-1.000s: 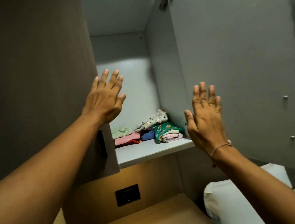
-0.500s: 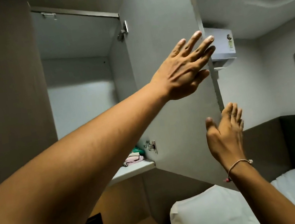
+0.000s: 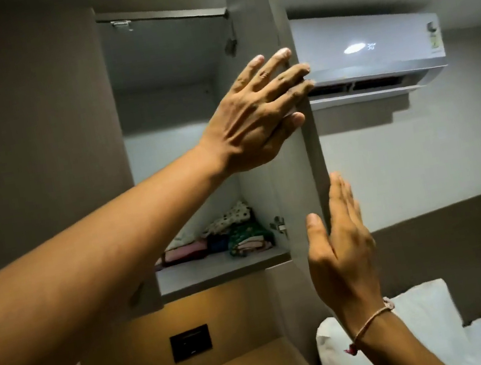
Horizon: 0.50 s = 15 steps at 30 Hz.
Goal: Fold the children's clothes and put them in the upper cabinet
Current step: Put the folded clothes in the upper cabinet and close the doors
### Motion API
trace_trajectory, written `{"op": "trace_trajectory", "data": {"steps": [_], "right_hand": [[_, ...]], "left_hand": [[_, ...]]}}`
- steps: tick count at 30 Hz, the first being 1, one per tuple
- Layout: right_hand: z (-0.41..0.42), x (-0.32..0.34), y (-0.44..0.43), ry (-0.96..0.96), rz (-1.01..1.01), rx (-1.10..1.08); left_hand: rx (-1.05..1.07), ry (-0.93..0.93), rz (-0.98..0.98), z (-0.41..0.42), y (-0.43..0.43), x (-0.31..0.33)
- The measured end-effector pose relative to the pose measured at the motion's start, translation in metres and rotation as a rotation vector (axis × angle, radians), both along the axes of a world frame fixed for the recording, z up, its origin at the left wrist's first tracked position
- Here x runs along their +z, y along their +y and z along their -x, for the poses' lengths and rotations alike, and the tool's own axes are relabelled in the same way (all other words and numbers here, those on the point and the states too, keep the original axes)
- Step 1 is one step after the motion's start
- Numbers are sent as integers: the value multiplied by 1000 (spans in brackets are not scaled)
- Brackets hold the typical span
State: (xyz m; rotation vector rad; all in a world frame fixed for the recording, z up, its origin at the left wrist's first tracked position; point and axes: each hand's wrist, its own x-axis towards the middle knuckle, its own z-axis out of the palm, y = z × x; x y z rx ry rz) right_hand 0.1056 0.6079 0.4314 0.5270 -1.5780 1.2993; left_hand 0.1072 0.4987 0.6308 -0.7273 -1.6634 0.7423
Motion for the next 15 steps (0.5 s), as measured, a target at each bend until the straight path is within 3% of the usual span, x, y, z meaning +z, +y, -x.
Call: {"op": "trace_trajectory", "data": {"steps": [3, 9, 12, 15], "right_hand": [[2, -2, -34, 107, -98, 202], [57, 9, -109, 105, -622, 252], [98, 18, -149, 86, -889, 184], [138, 19, -172, 144, -1075, -5]], "left_hand": [[22, 46, -67, -18, -56, -9], [370, 7, -233, -34, -174, -28], [553, -58, -373, -27, -224, -42], [584, -129, -585, -16, -270, -76]]}}
